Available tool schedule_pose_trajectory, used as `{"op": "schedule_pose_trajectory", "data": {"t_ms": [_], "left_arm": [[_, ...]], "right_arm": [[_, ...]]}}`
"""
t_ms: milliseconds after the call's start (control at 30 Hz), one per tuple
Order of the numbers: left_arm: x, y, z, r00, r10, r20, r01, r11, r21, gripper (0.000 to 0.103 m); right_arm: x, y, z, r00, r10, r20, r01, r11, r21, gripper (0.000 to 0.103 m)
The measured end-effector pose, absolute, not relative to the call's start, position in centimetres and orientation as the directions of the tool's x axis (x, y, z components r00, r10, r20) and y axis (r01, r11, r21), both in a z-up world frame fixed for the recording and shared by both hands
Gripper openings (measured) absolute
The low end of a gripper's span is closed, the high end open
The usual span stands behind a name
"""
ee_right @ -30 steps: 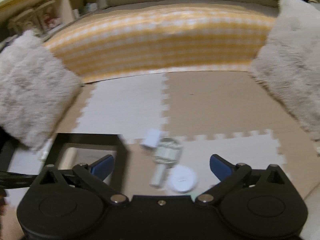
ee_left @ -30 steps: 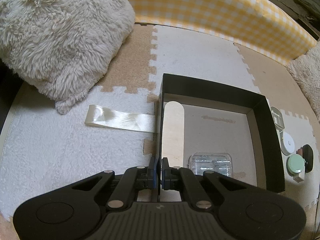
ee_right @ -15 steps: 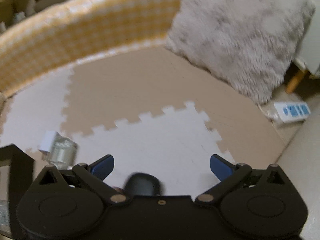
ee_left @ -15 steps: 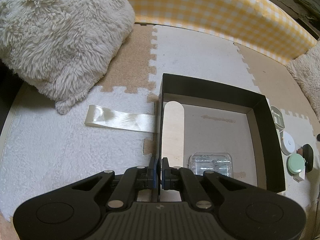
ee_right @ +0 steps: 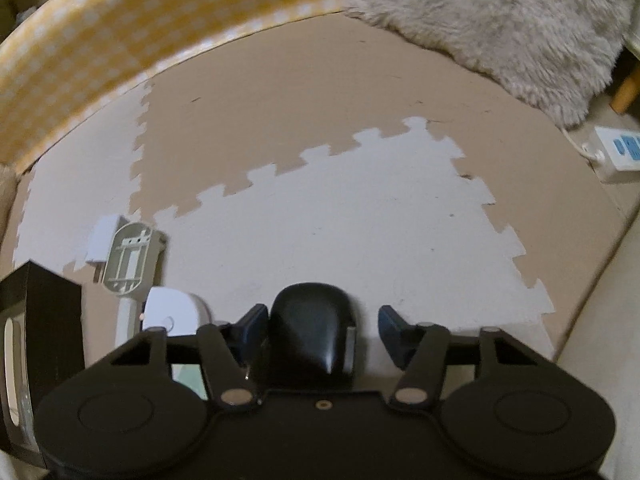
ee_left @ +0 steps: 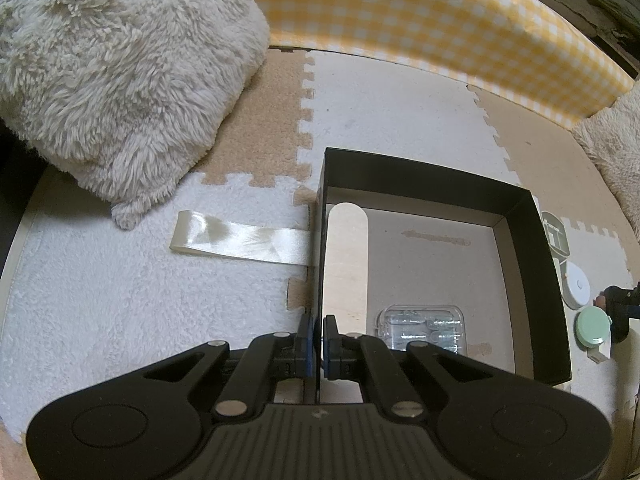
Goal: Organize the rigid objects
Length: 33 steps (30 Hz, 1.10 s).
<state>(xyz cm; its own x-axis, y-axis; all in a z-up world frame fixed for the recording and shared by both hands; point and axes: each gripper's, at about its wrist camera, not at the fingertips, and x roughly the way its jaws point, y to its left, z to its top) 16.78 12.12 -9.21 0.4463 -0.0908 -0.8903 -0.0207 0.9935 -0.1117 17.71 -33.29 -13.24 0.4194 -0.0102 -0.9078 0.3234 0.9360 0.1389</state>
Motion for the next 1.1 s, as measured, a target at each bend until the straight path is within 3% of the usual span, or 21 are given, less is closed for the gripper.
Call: {"op": "schedule_pose_trajectory", "data": {"t_ms": [633,1100], "left_arm": [[16.7,12.1,-9.2,0.446,-0.089,-0.891,-0.019,0.994,-0.109,0.004],[16.7,12.0,-9.2,0.446,-0.090,-0.890,-0.020,0.994,-0.110,0.004]], "right_arm": [[17.6,-31.7,-12.1,0.432,0.009,-0.902,0.231,0.965,0.120,0.054],[15.6,-23.7,-5.5,0.556,0.319,-0.768,-0.038,0.932,0.360,0.054]]}}
